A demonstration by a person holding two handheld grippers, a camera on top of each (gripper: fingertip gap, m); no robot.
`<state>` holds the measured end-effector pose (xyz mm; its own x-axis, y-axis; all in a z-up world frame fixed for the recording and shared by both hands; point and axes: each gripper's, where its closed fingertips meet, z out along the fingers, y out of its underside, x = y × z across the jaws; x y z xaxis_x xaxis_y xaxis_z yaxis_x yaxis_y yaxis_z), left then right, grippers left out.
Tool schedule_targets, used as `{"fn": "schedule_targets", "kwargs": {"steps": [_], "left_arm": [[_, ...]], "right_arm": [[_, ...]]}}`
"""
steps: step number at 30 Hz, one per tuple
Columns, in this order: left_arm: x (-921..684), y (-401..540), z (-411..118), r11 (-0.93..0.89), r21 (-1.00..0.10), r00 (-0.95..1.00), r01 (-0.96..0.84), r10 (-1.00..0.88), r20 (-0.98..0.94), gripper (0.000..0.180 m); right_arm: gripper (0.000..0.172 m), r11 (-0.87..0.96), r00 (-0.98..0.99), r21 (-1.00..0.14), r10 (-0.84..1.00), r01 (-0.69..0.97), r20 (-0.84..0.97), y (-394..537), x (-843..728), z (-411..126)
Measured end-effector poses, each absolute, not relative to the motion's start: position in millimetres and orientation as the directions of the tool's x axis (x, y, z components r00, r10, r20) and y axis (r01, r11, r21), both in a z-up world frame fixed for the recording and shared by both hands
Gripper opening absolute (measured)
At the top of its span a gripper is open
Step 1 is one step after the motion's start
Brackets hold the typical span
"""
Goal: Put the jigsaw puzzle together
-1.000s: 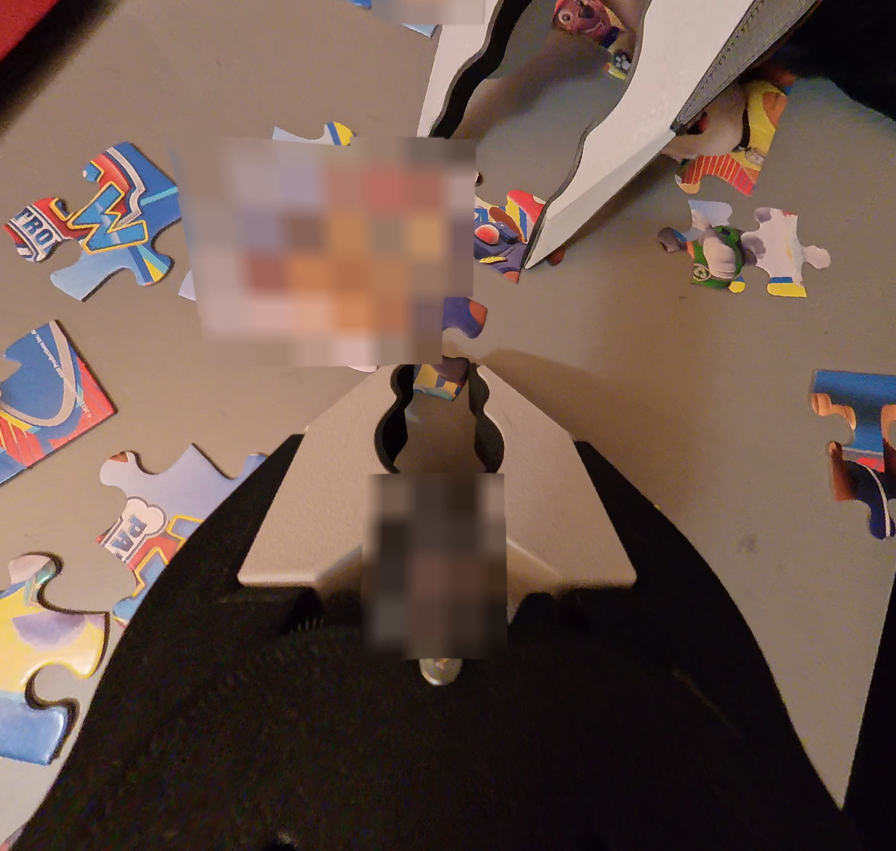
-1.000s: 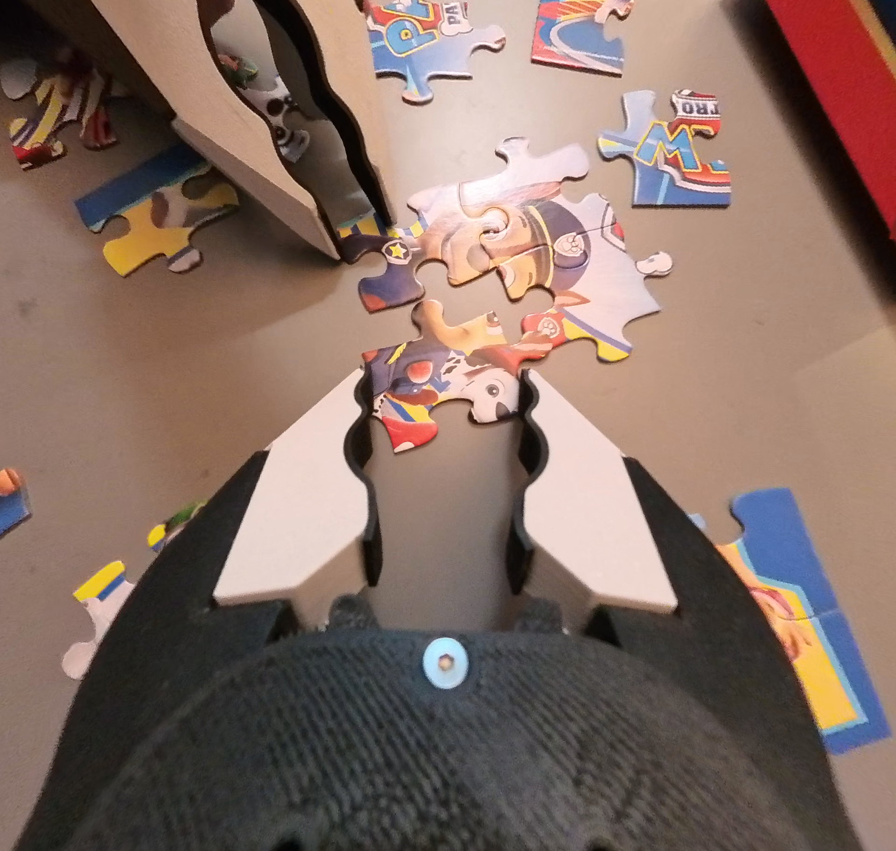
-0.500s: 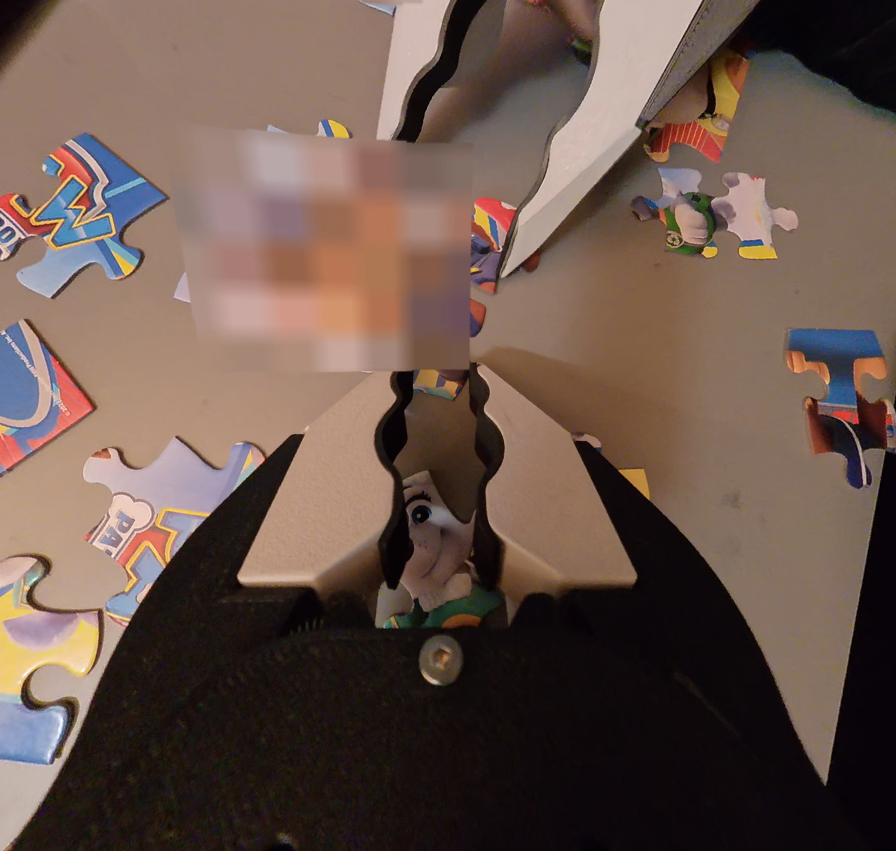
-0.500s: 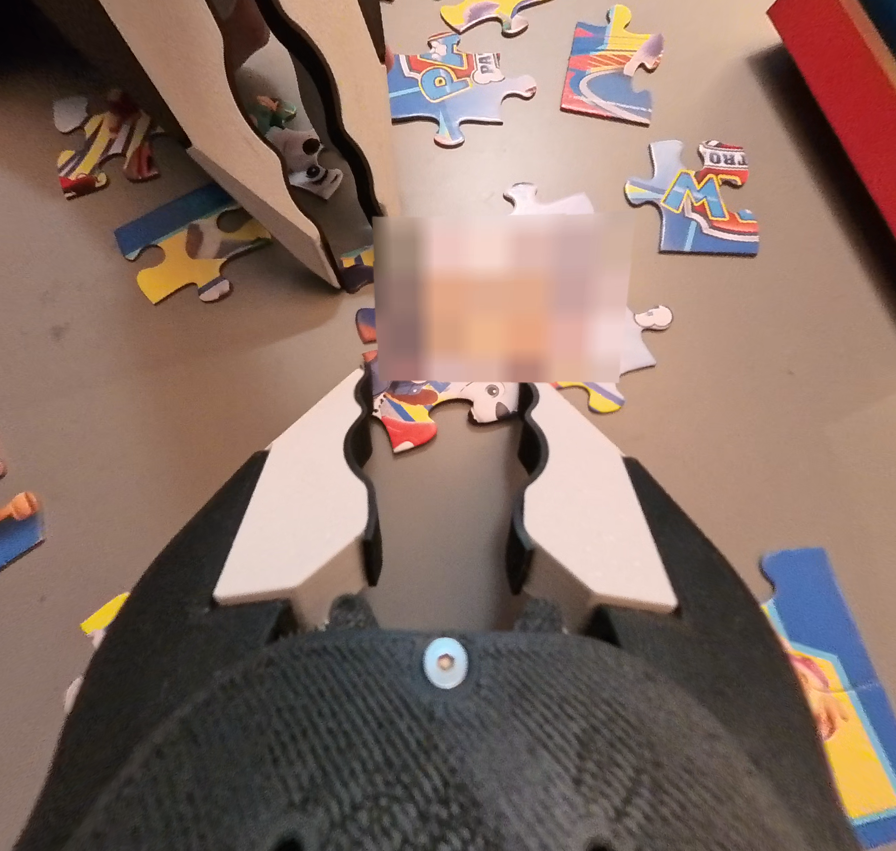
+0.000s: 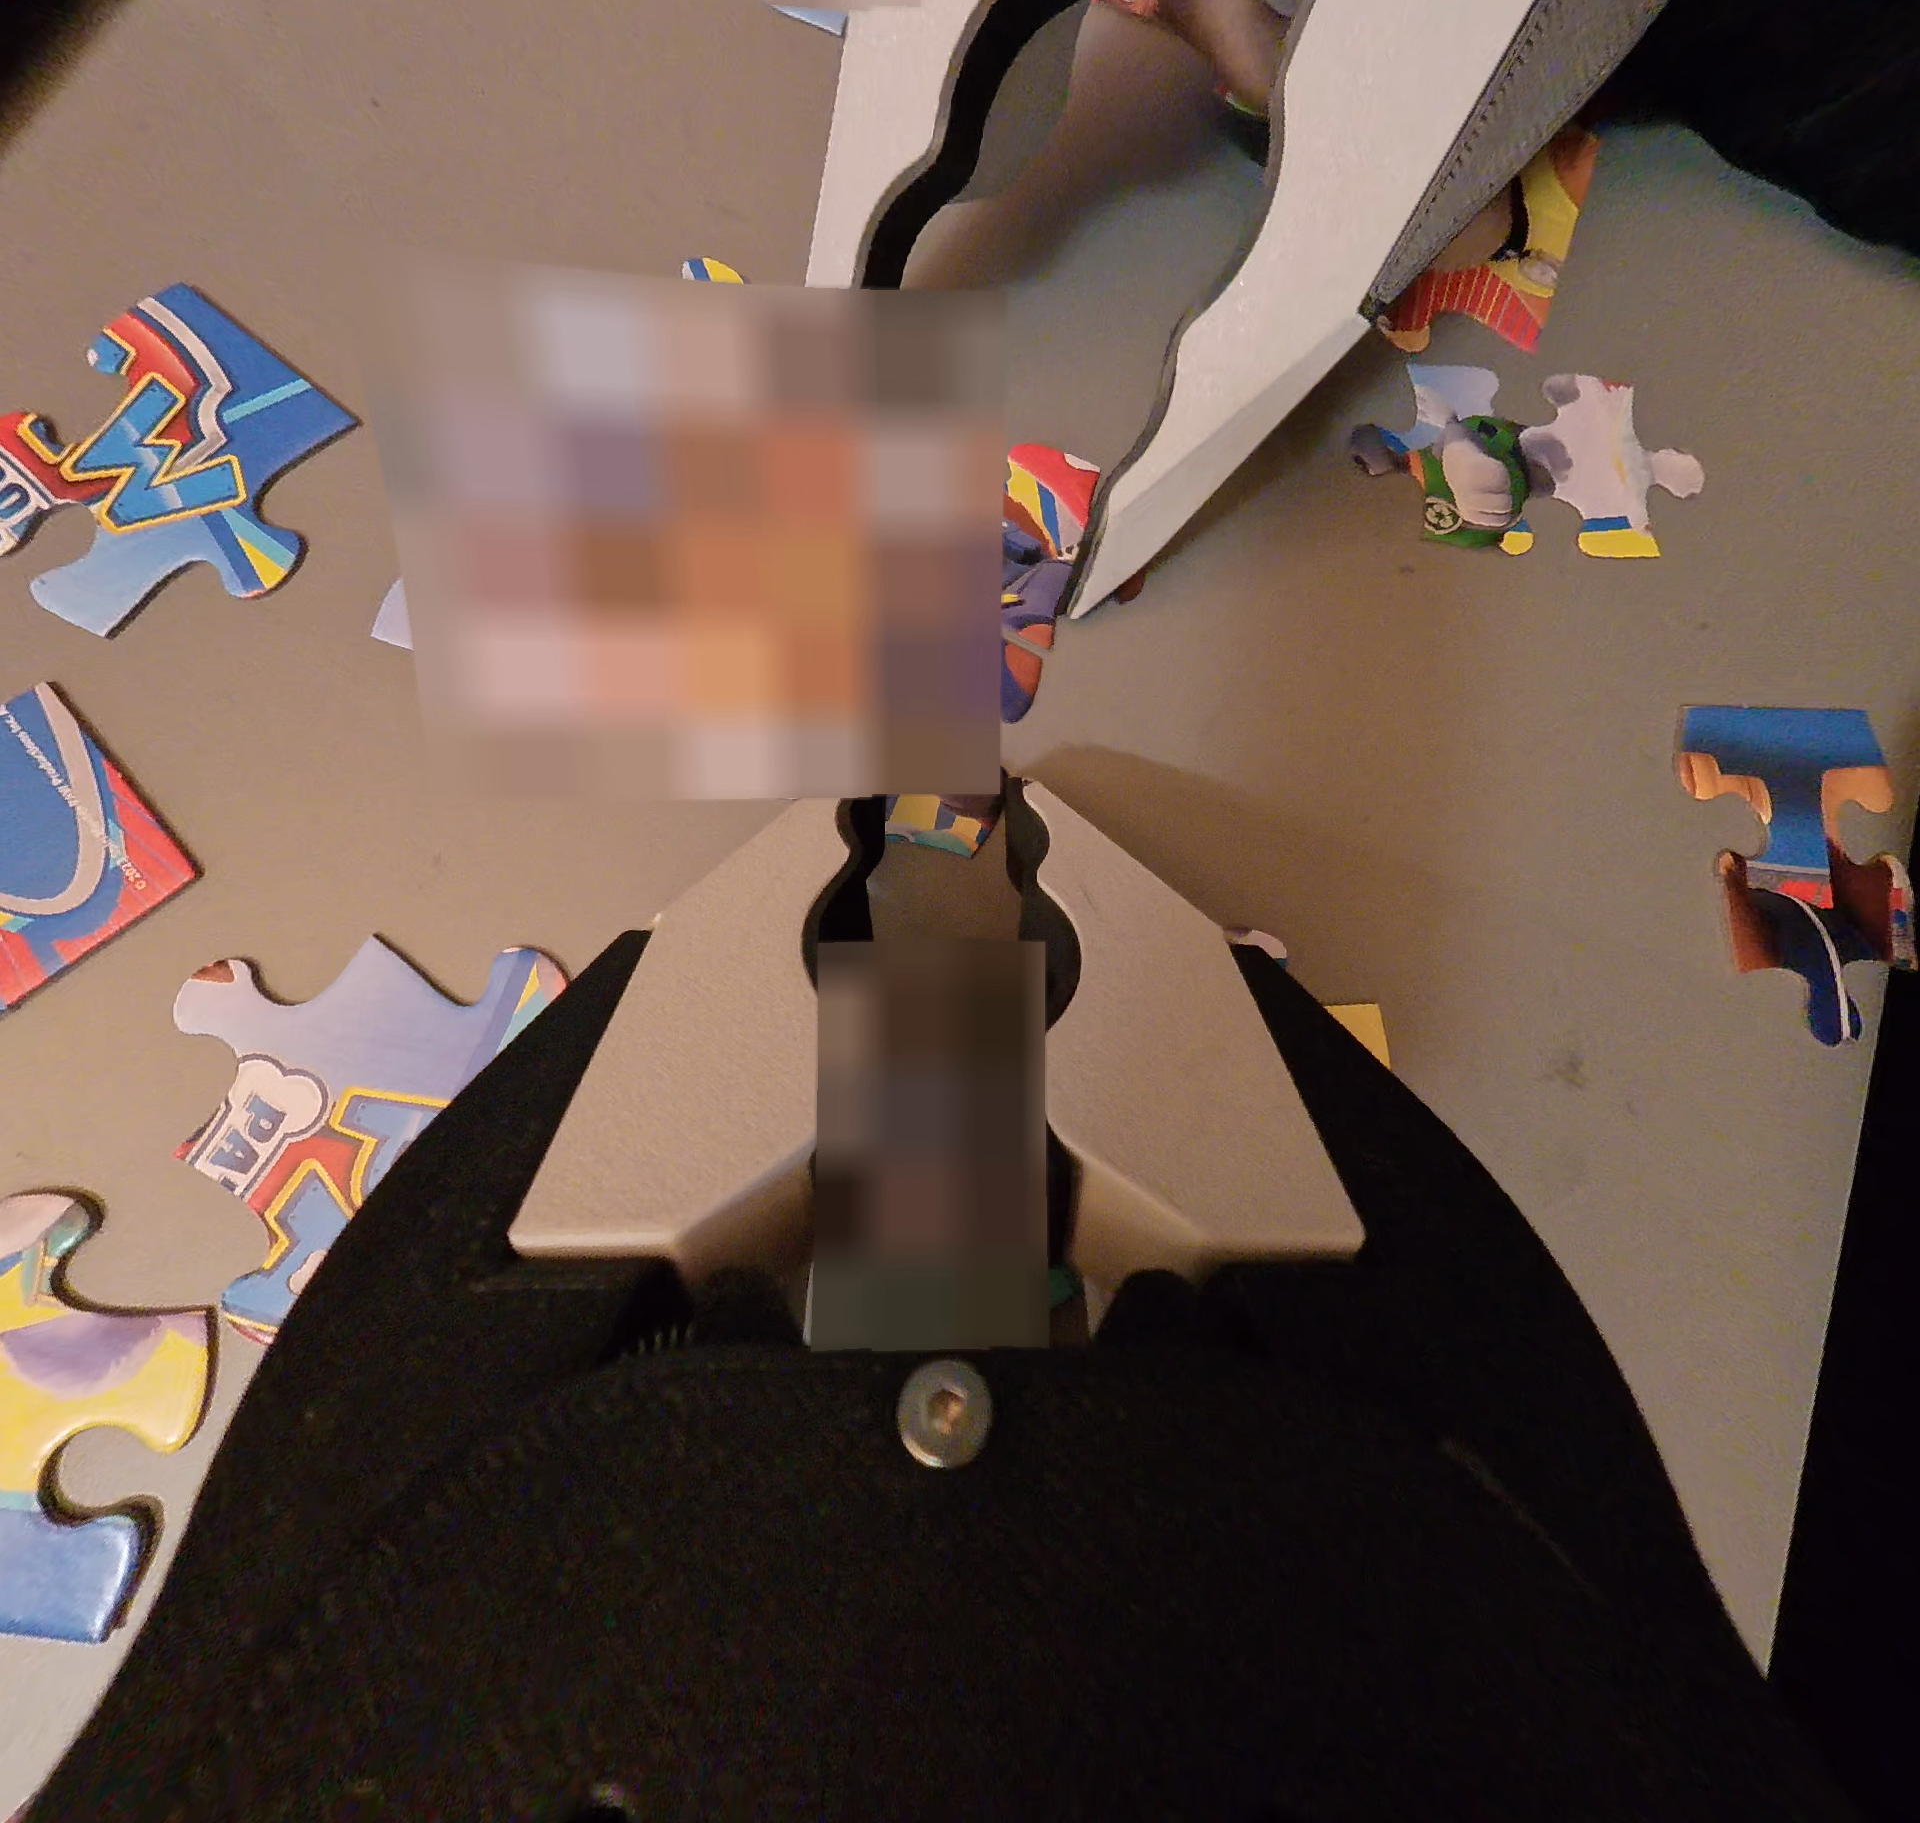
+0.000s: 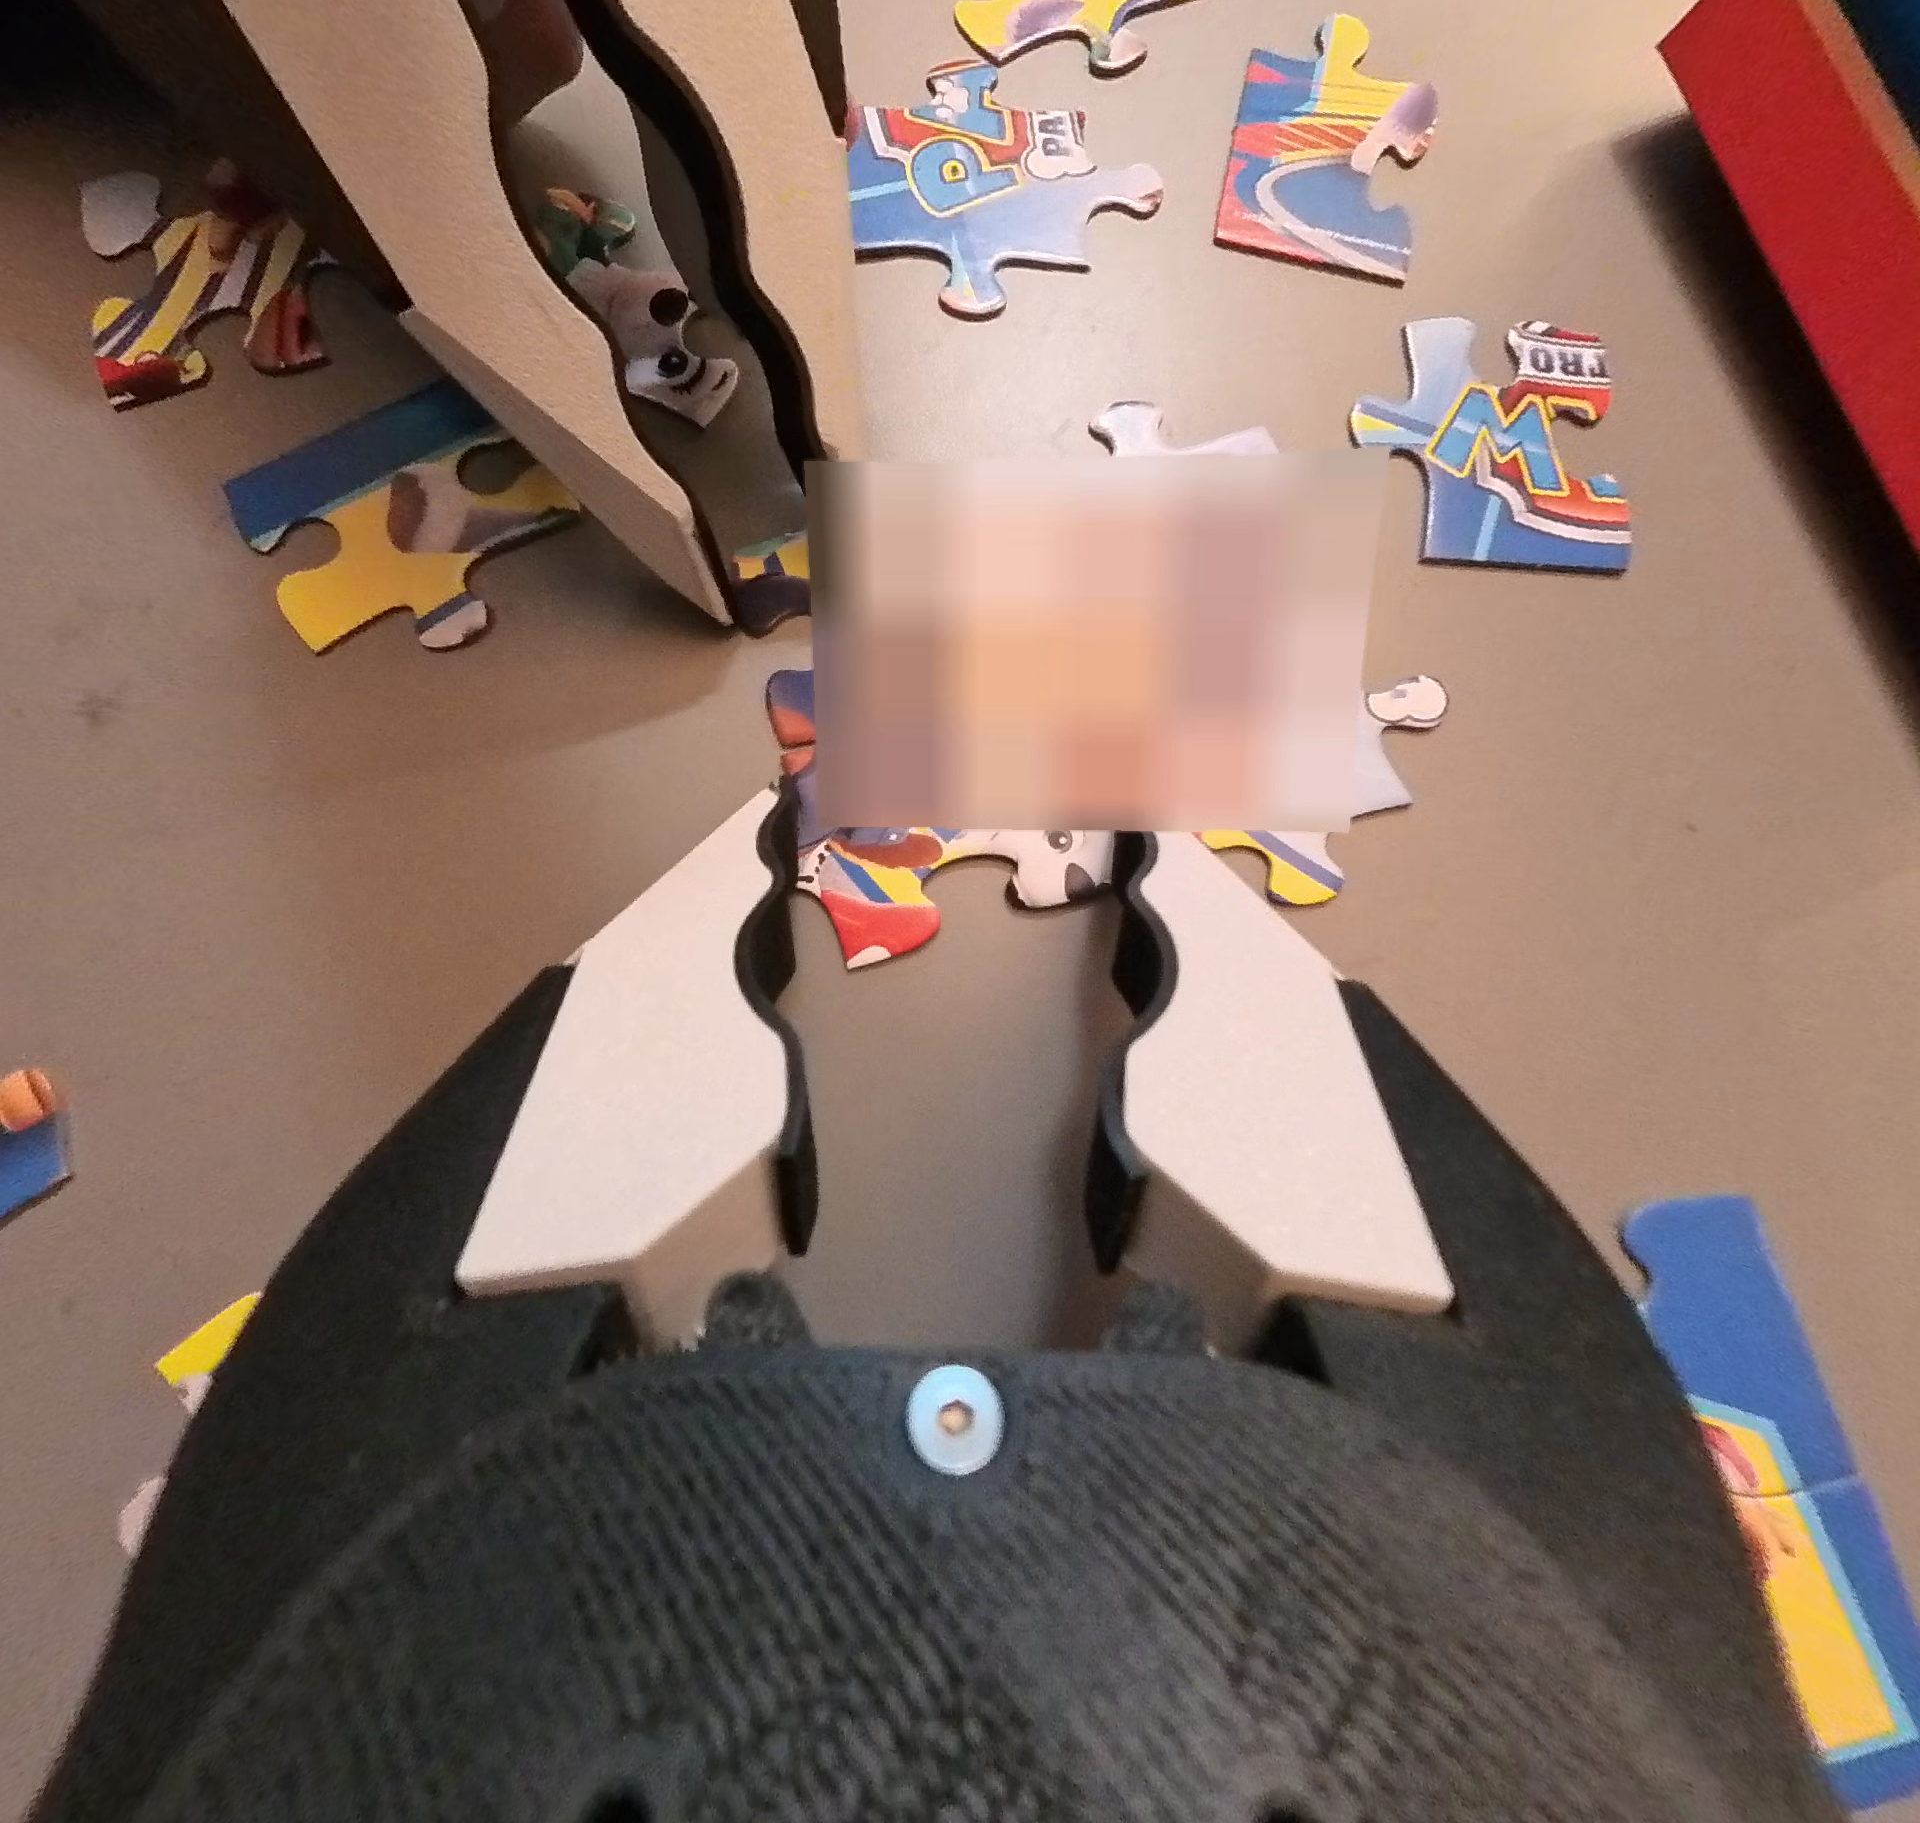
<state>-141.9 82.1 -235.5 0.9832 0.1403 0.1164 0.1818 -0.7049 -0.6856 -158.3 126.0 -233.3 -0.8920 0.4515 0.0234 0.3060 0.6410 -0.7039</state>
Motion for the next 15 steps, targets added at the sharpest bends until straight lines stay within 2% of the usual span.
{"fn": "schedule_targets", "kwargs": {"steps": [8, 15], "left_arm": [[-143.8, 83.0, -233.3, -0.699, -0.690, 0.982, 0.186, 0.143, 0.120, 0.025], [-157.2, 92.8, -223.5, -0.671, -0.713, 0.977, 0.204, 0.186, 0.104, 0.029]], "right_arm": [[0.061, 0.626, -0.887, -0.727, 0.459, 0.282, 0.051, 124.9, -162.3, -224.6], [0.031, 0.628, -0.876, -0.729, 0.476, 0.272, 0.082, 120.5, -173.2, -220.9]]}}
